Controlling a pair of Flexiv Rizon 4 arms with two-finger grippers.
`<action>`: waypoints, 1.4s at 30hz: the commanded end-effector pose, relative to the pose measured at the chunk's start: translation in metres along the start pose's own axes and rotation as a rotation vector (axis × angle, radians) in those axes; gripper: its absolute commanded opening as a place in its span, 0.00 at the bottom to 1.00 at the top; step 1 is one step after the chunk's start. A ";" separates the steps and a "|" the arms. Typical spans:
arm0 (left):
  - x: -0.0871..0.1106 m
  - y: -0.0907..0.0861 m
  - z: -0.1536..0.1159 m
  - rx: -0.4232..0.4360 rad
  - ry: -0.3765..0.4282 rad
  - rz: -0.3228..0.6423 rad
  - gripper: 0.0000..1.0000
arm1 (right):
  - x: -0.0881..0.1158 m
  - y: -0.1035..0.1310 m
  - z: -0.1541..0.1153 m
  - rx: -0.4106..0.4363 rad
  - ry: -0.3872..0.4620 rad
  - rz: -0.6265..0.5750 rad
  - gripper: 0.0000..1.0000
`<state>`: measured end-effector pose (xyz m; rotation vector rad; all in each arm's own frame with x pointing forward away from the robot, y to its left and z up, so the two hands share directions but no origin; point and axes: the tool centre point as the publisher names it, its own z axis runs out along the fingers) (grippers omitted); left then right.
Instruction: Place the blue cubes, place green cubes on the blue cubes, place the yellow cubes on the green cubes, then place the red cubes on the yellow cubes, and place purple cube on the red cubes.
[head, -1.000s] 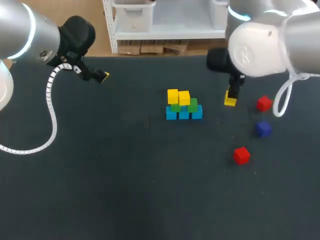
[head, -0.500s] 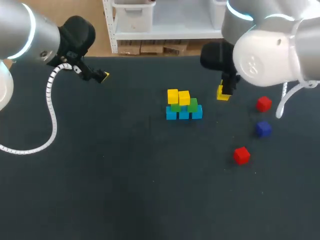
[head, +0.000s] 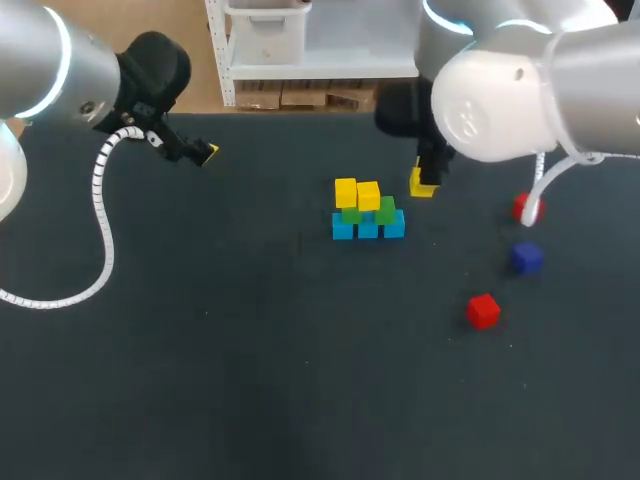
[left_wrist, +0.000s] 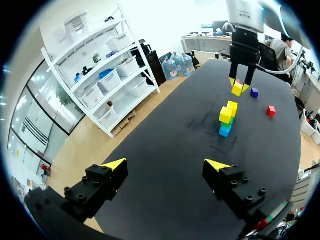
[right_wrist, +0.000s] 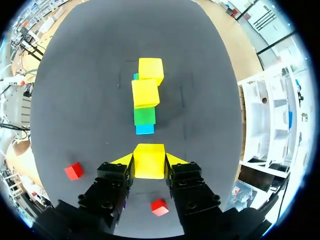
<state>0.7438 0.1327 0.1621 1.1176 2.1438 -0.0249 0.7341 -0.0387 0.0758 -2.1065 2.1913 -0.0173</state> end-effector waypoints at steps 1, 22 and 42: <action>0.001 0.002 0.000 0.007 -0.004 0.004 1.00 | -0.003 -0.007 -0.003 -0.037 0.003 -0.021 0.00; 0.001 0.002 0.000 0.007 -0.004 0.004 1.00 | -0.024 0.006 0.004 -0.116 -0.005 -0.100 0.00; 0.001 0.002 0.000 0.007 -0.004 0.004 1.00 | -0.036 0.012 0.012 -0.154 0.022 -0.127 0.00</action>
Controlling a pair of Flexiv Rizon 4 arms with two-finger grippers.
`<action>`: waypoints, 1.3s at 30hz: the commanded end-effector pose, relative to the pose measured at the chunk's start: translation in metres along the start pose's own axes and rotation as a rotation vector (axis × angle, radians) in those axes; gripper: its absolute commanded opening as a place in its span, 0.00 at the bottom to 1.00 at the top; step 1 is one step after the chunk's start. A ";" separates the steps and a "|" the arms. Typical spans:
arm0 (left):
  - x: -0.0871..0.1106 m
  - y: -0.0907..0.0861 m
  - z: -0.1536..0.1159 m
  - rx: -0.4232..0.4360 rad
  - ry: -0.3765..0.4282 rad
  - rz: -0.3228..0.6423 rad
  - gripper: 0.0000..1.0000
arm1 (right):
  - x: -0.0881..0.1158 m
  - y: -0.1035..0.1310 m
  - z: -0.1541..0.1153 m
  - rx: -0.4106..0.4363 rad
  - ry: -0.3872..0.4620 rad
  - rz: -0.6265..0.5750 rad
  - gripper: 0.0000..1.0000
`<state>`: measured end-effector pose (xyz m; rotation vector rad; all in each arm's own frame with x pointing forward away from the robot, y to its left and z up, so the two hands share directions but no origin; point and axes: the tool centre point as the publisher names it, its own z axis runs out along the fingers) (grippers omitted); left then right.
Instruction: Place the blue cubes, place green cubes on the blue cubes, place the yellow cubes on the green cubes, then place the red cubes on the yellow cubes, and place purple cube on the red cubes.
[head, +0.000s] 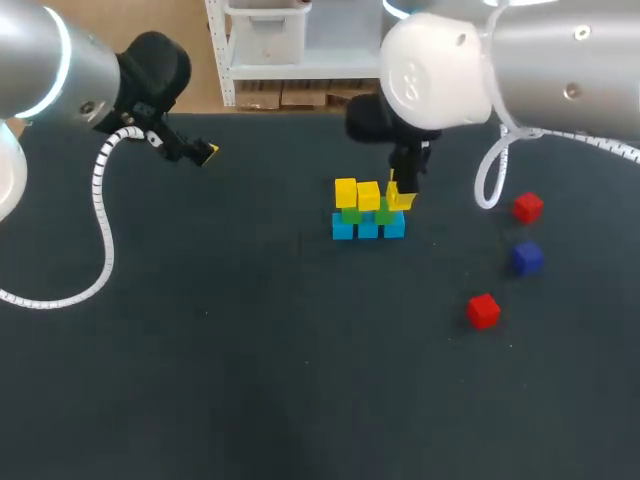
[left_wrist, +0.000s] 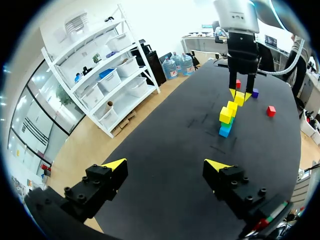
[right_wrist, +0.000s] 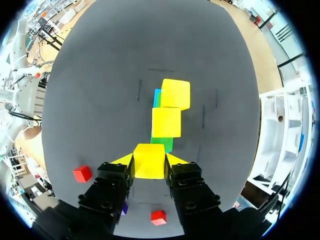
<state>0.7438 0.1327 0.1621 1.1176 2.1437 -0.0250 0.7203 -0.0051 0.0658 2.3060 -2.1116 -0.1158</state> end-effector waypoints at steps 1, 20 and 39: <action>0.001 0.002 0.000 0.007 -0.004 0.004 1.00 | -0.004 -0.004 0.000 -0.010 0.004 -0.004 0.00; 0.001 0.002 0.000 0.007 -0.004 0.004 1.00 | -0.009 -0.012 0.004 -0.014 0.016 -0.021 0.00; 0.001 0.002 0.000 0.007 -0.004 0.004 1.00 | -0.011 -0.016 0.009 -0.021 0.024 -0.026 0.00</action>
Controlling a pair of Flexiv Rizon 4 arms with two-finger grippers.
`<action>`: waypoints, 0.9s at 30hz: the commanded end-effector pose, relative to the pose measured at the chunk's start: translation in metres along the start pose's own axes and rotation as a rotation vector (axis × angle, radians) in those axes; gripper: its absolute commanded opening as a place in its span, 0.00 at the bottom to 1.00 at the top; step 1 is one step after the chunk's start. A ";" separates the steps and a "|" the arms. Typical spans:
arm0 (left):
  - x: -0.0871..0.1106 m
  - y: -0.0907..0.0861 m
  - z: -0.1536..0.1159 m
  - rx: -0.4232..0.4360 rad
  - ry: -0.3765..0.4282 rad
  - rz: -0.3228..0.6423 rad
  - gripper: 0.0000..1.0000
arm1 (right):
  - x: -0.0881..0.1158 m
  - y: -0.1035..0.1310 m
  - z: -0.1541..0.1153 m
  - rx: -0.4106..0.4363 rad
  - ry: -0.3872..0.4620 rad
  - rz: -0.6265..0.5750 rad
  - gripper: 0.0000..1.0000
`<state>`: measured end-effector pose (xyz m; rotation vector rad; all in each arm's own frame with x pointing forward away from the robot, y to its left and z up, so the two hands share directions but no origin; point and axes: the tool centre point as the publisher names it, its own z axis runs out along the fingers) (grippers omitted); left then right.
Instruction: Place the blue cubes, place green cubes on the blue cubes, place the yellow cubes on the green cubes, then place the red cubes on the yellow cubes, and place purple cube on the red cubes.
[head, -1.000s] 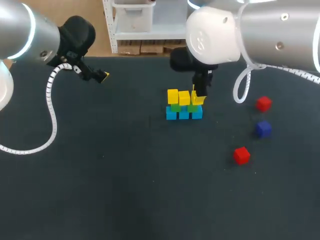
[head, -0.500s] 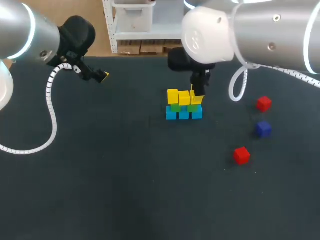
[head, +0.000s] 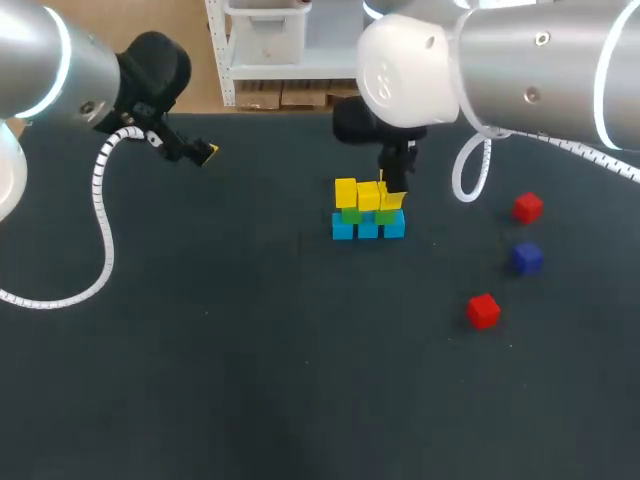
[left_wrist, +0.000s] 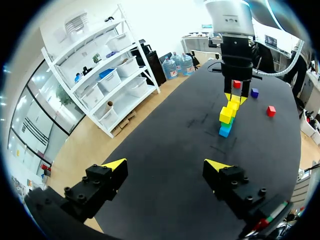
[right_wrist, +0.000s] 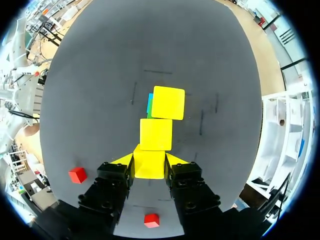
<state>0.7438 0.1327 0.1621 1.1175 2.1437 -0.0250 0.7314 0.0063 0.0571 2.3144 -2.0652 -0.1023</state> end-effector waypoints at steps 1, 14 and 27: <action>0.001 0.002 0.000 0.007 -0.004 0.004 1.00 | -0.001 -0.003 0.000 -0.006 0.000 -0.001 0.00; 0.001 0.002 0.000 0.007 -0.004 0.004 1.00 | 0.000 -0.002 0.001 -0.001 0.002 -0.003 0.31; 0.001 0.002 0.000 0.007 -0.004 0.004 1.00 | 0.006 -0.002 -0.005 0.005 -0.018 0.036 1.00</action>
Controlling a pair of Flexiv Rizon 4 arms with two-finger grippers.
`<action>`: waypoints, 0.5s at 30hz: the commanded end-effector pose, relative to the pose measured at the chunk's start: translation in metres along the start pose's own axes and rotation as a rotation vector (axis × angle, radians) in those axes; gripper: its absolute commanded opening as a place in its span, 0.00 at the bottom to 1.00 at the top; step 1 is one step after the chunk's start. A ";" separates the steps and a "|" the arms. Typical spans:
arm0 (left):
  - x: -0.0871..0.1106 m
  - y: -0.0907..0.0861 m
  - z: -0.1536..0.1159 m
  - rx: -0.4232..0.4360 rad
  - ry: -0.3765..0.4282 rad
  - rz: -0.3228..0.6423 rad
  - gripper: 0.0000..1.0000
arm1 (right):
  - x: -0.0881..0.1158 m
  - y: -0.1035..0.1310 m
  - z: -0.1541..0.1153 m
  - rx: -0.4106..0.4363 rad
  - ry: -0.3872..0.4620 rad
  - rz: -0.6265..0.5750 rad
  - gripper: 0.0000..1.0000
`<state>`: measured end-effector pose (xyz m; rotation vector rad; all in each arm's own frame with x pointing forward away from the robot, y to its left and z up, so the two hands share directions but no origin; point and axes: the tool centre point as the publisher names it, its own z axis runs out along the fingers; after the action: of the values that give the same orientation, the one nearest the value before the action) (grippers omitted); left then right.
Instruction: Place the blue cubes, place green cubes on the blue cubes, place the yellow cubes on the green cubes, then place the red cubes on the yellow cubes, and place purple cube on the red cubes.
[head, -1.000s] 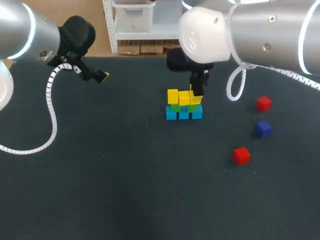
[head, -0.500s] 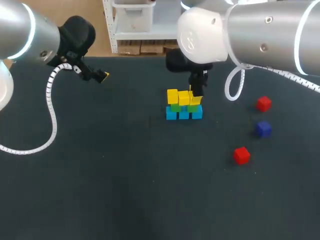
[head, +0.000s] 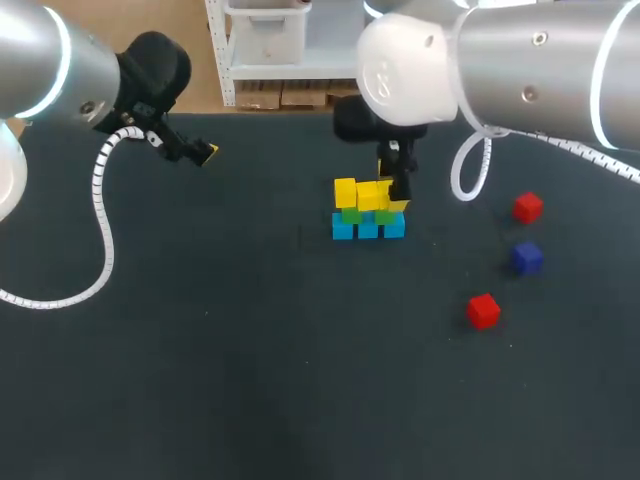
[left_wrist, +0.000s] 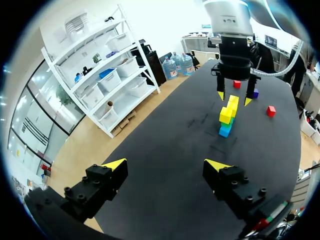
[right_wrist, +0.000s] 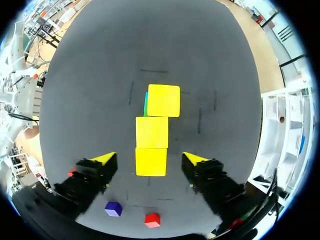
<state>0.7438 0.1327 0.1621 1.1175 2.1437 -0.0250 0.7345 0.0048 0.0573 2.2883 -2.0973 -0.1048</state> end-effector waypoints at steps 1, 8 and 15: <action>0.001 0.002 0.000 0.007 -0.004 0.004 1.00 | 0.006 0.001 -0.007 0.005 -0.025 0.018 1.00; 0.001 0.002 0.000 0.007 -0.004 0.004 1.00 | 0.035 -0.003 -0.025 0.057 -0.046 0.125 1.00; 0.001 0.002 0.000 0.007 -0.004 0.004 1.00 | 0.062 -0.006 -0.024 0.074 -0.079 0.300 1.00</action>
<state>0.7438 0.1327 0.1621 1.1175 2.1437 -0.0250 0.7557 -0.0465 0.0834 2.0141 -2.4319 -0.0960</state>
